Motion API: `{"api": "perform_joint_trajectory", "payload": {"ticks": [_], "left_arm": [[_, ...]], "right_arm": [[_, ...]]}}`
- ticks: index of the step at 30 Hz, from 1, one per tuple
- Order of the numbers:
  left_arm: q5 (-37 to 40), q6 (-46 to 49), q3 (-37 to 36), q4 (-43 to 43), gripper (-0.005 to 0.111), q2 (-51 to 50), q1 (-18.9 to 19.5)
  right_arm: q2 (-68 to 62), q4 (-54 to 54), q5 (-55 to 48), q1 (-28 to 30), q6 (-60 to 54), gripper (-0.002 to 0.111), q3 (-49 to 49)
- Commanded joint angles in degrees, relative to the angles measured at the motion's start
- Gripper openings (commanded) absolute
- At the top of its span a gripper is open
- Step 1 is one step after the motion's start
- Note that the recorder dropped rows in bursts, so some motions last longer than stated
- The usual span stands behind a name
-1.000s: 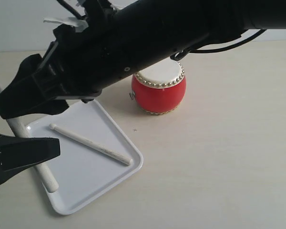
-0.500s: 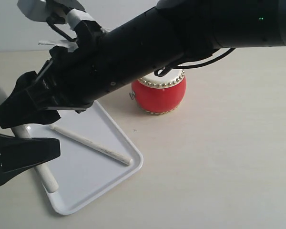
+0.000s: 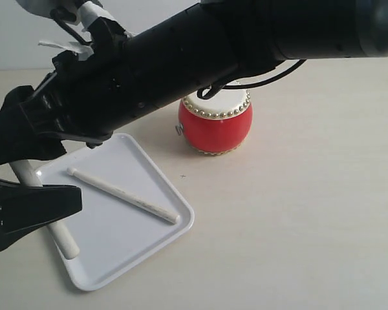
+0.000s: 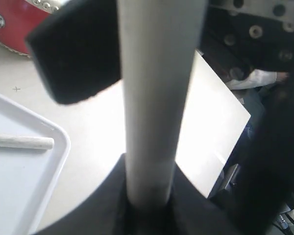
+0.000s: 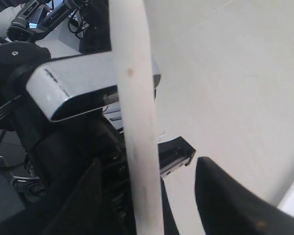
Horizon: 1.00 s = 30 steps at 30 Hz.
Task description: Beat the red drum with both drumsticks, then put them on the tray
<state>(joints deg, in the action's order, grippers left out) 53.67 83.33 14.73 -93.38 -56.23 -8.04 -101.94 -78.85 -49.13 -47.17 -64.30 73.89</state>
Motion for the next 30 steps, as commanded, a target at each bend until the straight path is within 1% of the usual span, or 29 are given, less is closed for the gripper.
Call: {"api": "perform_joint_trajectory", "payload": {"ticks": [1,6,8,10,19,23,24,26,30], "left_arm": [[0.81,0.58,-0.07,-2.03,0.000,-0.15,0.02],[1.18,0.58,-0.07,-2.43,0.000,-0.15,0.02],[1.62,0.58,-0.07,-2.43,0.000,-0.15,0.02],[1.72,0.58,-0.07,-2.66,0.000,-0.15,0.02],[1.72,0.58,-0.07,-3.42,0.000,-0.15,0.02],[1.72,0.58,-0.07,-3.45,0.000,-0.15,0.02],[1.72,0.58,-0.07,-3.45,0.002,-0.15,0.02],[2.15,0.58,-0.07,-3.45,0.010,-0.15,0.02],[2.52,0.58,0.03,-3.79,0.042,-0.15,0.02]], "right_arm": [[-0.12,0.16,-0.69,-0.10,0.12,0.052,0.39],[-0.12,0.64,-0.69,-0.10,0.12,0.052,0.39],[-0.12,1.06,-0.69,-0.10,0.12,0.050,0.39],[-0.12,1.27,-0.69,-0.10,0.12,0.043,0.39],[-0.12,1.27,-0.69,-0.10,0.52,0.000,0.39],[-0.12,1.27,-0.69,-0.10,0.52,0.000,0.39],[-0.12,1.27,-0.41,-0.10,0.52,0.000,0.39],[-0.12,1.27,0.17,-0.10,0.52,0.000,0.39],[-0.12,1.95,1.64,0.01,0.52,0.000,0.39]]}}
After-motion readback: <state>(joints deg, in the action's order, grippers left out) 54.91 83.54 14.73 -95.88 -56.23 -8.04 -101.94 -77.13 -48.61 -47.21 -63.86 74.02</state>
